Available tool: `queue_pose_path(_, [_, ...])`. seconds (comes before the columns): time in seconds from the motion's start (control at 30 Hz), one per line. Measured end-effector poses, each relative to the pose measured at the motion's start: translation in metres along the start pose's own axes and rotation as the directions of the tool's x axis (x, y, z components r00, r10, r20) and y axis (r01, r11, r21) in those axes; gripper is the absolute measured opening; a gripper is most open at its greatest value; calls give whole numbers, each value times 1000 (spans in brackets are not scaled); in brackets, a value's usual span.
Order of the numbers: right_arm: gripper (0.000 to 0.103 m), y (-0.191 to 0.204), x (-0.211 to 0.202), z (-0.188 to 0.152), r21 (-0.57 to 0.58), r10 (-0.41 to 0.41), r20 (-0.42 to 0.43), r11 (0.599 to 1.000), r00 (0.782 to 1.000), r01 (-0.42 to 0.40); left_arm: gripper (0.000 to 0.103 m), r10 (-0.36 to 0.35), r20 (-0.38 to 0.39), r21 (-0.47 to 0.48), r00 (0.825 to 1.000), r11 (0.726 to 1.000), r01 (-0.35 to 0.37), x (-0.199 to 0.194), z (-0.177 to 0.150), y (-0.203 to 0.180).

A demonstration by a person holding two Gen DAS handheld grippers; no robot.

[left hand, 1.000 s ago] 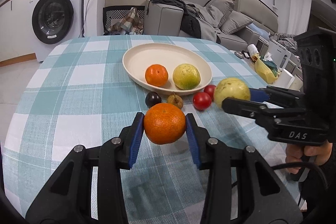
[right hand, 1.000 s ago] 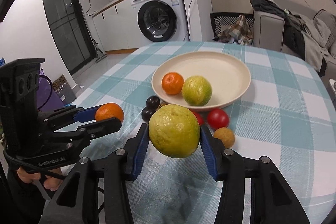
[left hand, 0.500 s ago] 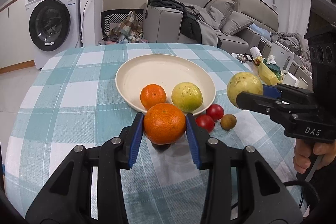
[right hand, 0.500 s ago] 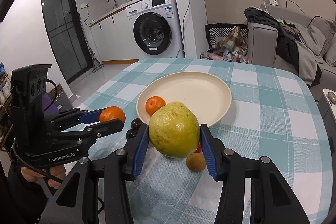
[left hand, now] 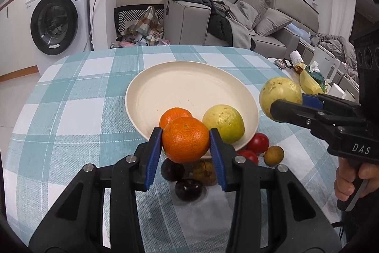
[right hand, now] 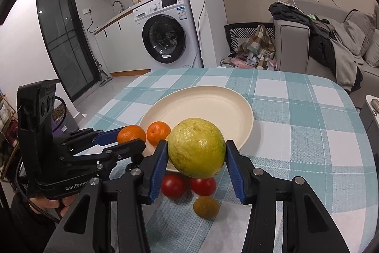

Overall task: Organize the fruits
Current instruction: 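Lower the orange and guava into the plate and open both tools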

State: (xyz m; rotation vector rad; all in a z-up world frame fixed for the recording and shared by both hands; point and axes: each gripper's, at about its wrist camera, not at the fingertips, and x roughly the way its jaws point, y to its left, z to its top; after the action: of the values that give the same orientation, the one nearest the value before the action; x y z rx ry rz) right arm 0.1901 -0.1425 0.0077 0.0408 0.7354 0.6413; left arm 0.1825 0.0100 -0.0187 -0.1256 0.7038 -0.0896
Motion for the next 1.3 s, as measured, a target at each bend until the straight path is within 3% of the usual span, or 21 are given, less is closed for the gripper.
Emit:
queue_pose_path(1.03, [49,-23,49,14,46,-20,-63,999,998,23,37,6,-24,73,1000,997,-4,40,20,-6])
queue_pose_path(1.3, [49,-27,58,12,62,-33,-81,997,996,38,37,0,-27,53,1000,999,1,45,22,-2])
